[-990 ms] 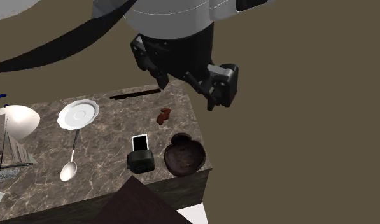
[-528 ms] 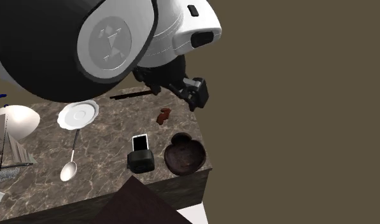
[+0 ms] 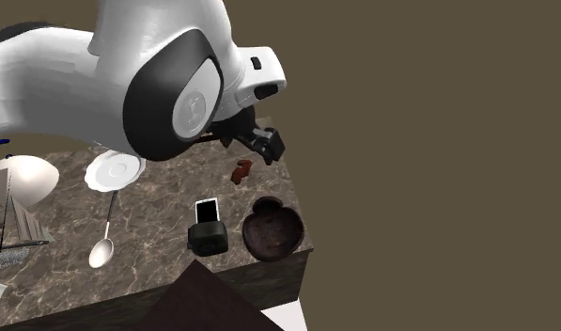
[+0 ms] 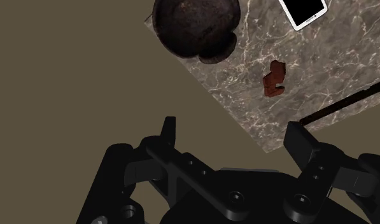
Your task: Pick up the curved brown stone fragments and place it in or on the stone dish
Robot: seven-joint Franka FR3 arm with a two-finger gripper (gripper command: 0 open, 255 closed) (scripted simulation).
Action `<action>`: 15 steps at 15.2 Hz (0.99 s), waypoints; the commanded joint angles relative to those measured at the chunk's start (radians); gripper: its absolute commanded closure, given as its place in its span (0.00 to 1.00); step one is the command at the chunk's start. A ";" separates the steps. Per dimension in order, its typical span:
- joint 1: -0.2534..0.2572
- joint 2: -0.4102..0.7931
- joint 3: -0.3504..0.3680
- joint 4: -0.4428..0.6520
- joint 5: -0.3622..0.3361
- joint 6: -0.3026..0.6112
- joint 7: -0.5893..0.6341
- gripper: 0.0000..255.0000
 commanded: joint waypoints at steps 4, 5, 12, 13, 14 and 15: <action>-0.024 0.150 0.111 -0.008 -0.048 0.165 0.107 0.00; -0.035 0.185 0.136 -0.005 -0.067 0.196 0.133 0.00; -0.144 0.475 0.308 0.070 -0.365 0.368 0.428 0.00; -0.156 0.525 0.324 0.090 -0.439 0.380 0.491 0.00; -0.161 0.576 0.334 0.112 -0.518 0.388 0.557 0.00; -0.158 0.628 0.334 0.136 -0.598 0.391 0.623 0.00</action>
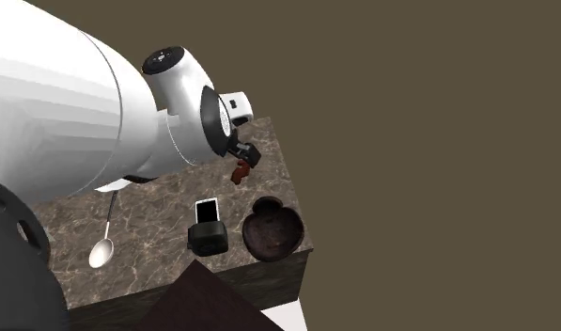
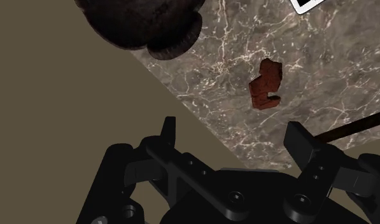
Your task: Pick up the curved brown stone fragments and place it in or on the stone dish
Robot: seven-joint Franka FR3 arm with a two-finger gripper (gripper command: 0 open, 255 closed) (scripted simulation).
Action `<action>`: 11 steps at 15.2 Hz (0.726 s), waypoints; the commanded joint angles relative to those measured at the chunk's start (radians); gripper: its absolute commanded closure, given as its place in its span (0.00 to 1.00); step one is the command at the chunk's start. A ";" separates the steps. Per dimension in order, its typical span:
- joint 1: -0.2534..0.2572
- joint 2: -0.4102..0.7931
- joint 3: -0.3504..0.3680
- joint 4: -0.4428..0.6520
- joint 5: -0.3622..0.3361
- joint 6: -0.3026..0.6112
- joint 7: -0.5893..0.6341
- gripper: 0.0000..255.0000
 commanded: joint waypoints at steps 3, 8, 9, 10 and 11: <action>0.054 0.196 -0.035 0.100 -0.293 0.001 0.242 0.00; 0.190 0.413 -0.139 0.256 -0.513 -0.026 0.423 0.00; 0.215 0.454 -0.157 0.289 -0.543 -0.032 0.448 0.00; 0.240 0.493 -0.174 0.323 -0.569 -0.038 0.469 0.00; 0.263 0.533 -0.190 0.358 -0.593 -0.044 0.488 0.00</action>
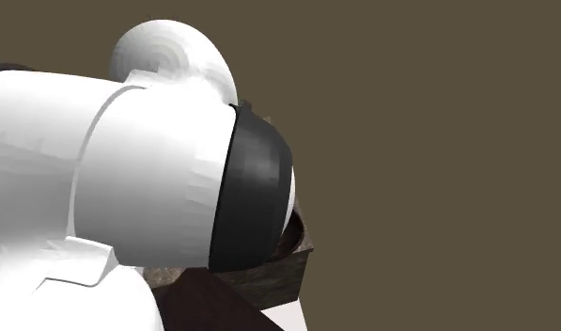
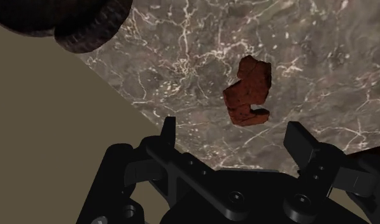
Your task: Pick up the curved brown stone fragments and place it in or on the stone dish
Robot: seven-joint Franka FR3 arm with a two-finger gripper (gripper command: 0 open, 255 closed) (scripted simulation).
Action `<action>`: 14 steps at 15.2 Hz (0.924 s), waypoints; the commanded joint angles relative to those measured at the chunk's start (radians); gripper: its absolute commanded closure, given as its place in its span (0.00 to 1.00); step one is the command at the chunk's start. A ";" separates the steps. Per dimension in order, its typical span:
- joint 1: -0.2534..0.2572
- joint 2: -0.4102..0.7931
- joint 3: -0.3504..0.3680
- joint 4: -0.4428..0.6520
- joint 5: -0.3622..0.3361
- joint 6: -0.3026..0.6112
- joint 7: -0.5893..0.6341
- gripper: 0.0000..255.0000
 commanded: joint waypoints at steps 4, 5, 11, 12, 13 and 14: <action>0.108 0.200 -0.073 0.186 -0.096 -0.030 0.069 0.00; 0.127 0.239 -0.085 0.226 -0.107 -0.036 0.076 0.00; 0.143 0.307 -0.114 0.278 -0.137 -0.017 0.088 0.00; 0.145 0.320 -0.120 0.288 -0.142 -0.013 0.090 0.00; 0.149 0.341 -0.128 0.305 -0.150 -0.007 0.093 0.00; 0.149 0.341 -0.128 0.305 -0.150 -0.007 0.093 0.00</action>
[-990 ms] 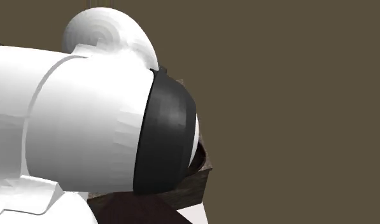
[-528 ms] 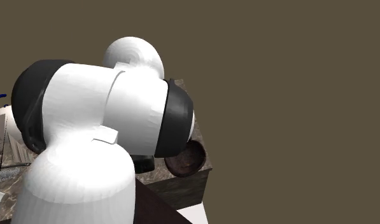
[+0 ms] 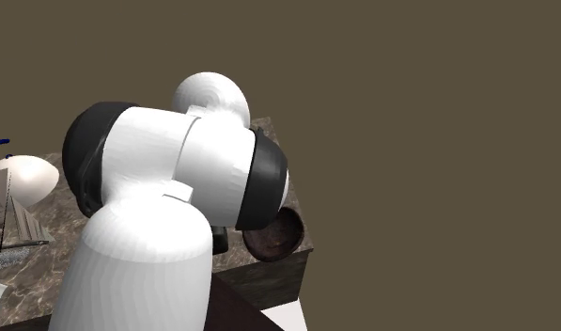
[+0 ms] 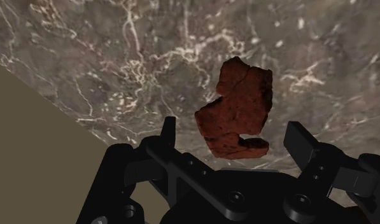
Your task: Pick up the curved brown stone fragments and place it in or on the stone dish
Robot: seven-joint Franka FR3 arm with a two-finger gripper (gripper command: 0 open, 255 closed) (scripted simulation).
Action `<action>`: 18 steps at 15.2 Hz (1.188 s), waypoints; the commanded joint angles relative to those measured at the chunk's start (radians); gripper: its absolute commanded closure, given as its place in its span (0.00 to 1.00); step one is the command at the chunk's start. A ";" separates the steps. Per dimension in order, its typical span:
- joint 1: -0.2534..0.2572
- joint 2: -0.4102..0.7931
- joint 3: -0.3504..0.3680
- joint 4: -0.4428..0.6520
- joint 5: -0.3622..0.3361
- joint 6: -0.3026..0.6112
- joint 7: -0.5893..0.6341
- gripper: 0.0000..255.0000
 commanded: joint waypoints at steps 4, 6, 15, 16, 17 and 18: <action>0.002 0.009 -0.005 0.006 -0.006 0.005 0.004 0.00; 0.002 0.009 -0.005 0.006 -0.006 0.005 0.004 0.00; 0.002 0.009 -0.005 0.005 -0.006 0.005 0.004 1.00; 0.002 0.009 -0.005 0.005 -0.006 0.005 0.004 1.00; 0.002 0.009 -0.005 0.006 -0.006 0.005 0.004 1.00; -0.002 -0.002 0.001 -0.001 0.001 0.000 -0.002 1.00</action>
